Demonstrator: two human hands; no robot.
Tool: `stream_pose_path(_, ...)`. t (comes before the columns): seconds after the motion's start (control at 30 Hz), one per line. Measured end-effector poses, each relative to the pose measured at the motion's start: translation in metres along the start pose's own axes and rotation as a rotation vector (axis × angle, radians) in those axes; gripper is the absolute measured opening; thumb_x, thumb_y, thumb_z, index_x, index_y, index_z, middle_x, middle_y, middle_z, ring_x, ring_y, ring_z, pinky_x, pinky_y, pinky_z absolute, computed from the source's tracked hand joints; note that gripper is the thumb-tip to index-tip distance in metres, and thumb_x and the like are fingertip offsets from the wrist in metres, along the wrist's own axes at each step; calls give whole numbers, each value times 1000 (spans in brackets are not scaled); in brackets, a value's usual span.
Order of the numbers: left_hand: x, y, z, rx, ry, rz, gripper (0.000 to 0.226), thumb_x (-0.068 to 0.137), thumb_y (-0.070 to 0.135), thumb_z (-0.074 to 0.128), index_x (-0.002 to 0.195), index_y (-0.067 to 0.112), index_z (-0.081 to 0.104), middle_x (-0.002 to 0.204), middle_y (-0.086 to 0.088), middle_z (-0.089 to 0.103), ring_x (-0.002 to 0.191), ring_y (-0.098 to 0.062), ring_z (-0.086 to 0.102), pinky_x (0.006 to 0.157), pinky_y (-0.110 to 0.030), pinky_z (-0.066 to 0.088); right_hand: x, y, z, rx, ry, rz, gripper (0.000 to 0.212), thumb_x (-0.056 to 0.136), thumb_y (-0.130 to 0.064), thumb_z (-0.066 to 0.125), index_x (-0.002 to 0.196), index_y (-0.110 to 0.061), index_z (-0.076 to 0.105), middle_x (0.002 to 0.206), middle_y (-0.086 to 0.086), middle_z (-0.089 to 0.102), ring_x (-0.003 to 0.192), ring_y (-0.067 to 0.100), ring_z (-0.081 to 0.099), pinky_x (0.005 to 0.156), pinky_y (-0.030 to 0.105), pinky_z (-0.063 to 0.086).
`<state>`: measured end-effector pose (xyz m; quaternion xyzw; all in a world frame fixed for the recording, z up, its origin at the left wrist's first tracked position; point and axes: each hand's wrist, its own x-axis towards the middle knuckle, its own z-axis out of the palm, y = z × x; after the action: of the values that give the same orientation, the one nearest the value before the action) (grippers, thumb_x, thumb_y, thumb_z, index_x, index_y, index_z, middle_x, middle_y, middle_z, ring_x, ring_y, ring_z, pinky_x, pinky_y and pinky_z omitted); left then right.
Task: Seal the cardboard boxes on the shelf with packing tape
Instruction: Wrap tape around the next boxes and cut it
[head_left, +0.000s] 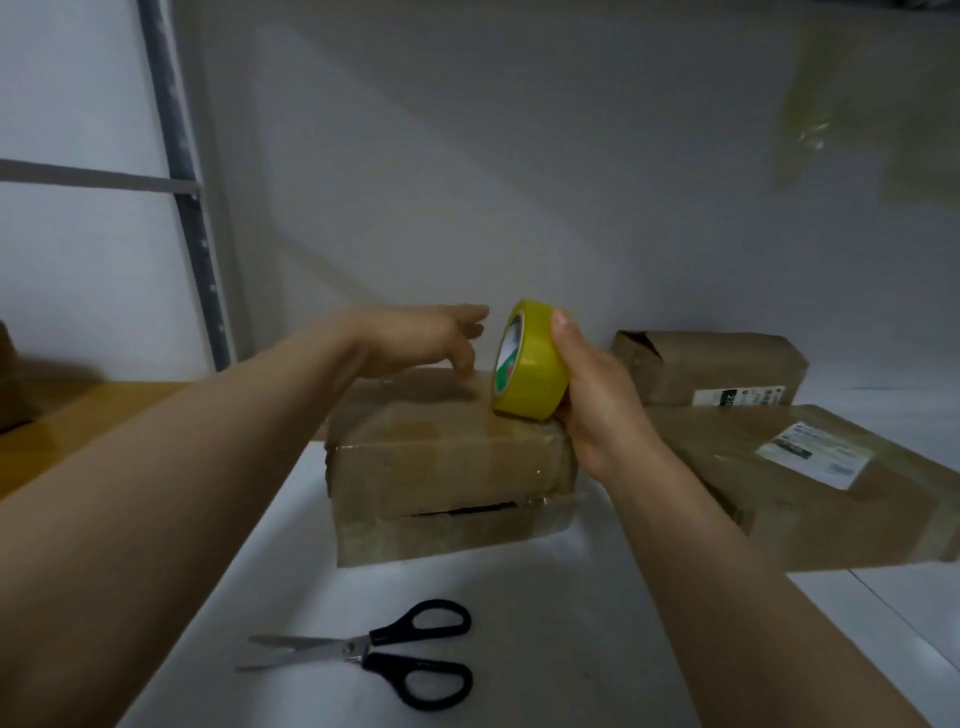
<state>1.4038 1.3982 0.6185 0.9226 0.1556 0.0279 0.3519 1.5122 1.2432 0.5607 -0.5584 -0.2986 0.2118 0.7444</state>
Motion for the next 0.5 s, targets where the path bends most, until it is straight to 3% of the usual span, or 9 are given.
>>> stream_pose_path(0.07,-16,1,7,-74,-135,-39,106,87,13,74,161,32,0,166,4,20,151,-19,24,115,-28,28,1,-1,-2,2,-59,10,41,98,-49,57,105,-11,73,101,13,77,93,26,75,88,42,60)
stream_pose_path(0.1,-23,2,15,-51,-183,-60,111,83,22,80,158,38,0,162,6,29,145,-20,36,111,-28,36,1,-3,-1,1,-81,21,38,99,-43,57,106,-10,73,102,14,77,92,26,75,87,42,60)
stream_pose_path(0.17,-21,-1,34,196,-171,-46,128,66,49,91,153,41,-2,150,6,45,128,-18,53,106,-33,48,-1,-4,2,-19,-109,29,29,99,-32,59,103,-7,74,102,18,76,90,28,73,89,44,57)
stream_pose_path(0.23,-12,-3,49,459,-67,-76,150,56,66,89,157,33,-18,156,0,41,132,-23,50,111,-36,43,-2,-7,3,-48,-85,16,22,97,-26,62,98,-7,73,98,18,76,87,29,72,84,42,58)
stream_pose_path(0.3,-8,-1,53,531,12,-114,142,69,55,85,158,20,-20,162,-4,32,141,-25,42,113,-31,35,-5,-14,0,-50,-51,-2,20,97,-25,63,94,-7,72,94,17,76,86,30,73,81,40,58)
stream_pose_path(0.4,-6,2,52,580,-13,-98,122,77,41,83,161,22,-2,163,-3,31,143,-25,38,114,-34,33,-11,-24,-9,-67,-54,-40,23,99,-28,60,83,-15,70,72,0,76,69,15,72,79,37,58)
stream_pose_path(0.5,-1,6,54,705,-66,-91,108,76,50,80,159,25,15,162,-3,29,145,-25,33,117,-44,32,-19,-25,-14,-81,-54,-47,29,100,-28,59,75,-16,68,61,-5,73,61,10,69,74,33,57)
